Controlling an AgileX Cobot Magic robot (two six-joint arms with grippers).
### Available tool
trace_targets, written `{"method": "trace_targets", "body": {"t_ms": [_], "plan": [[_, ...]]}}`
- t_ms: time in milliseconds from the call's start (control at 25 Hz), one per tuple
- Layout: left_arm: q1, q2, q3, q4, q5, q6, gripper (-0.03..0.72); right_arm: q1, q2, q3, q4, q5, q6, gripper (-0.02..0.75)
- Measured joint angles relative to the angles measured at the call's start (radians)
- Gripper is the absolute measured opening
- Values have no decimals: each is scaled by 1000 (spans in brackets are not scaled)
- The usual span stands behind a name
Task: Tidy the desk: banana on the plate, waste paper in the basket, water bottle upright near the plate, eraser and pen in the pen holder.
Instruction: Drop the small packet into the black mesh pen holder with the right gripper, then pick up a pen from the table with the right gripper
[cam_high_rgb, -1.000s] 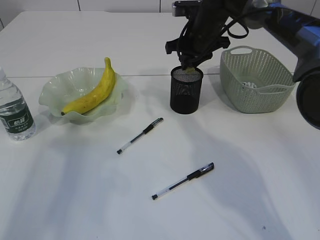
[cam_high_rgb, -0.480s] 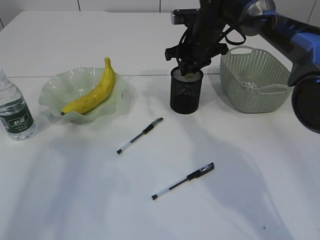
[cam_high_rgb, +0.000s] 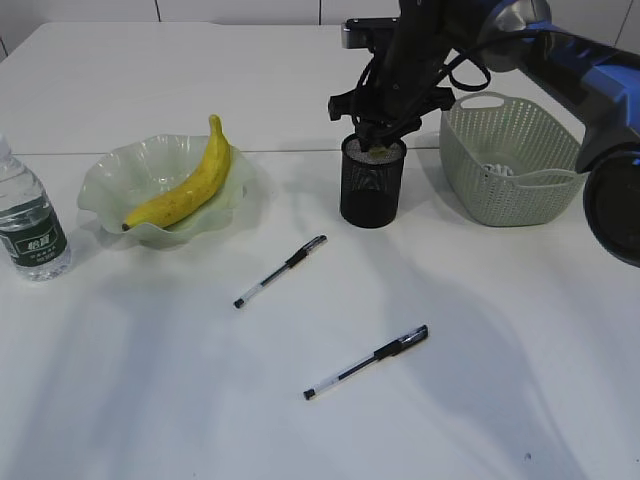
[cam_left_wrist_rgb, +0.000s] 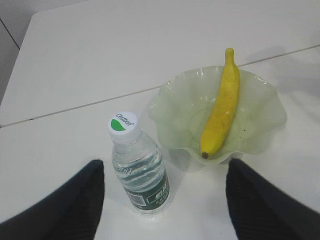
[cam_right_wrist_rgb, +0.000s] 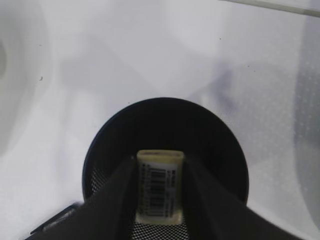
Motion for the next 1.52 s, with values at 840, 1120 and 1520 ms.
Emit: {"method": "trace_targets", "body": {"t_ms": [840,1120,1520], "plan": [[0,0,0,0,14,0,538,0,-8,-18,5,0,0,253],[0,0,0,0,14,0,538,-2,-71,-20,-4,0,0,254],[0,0,0,0,45,0,538,-2,-141,-23,-6,38,29,254]]}}
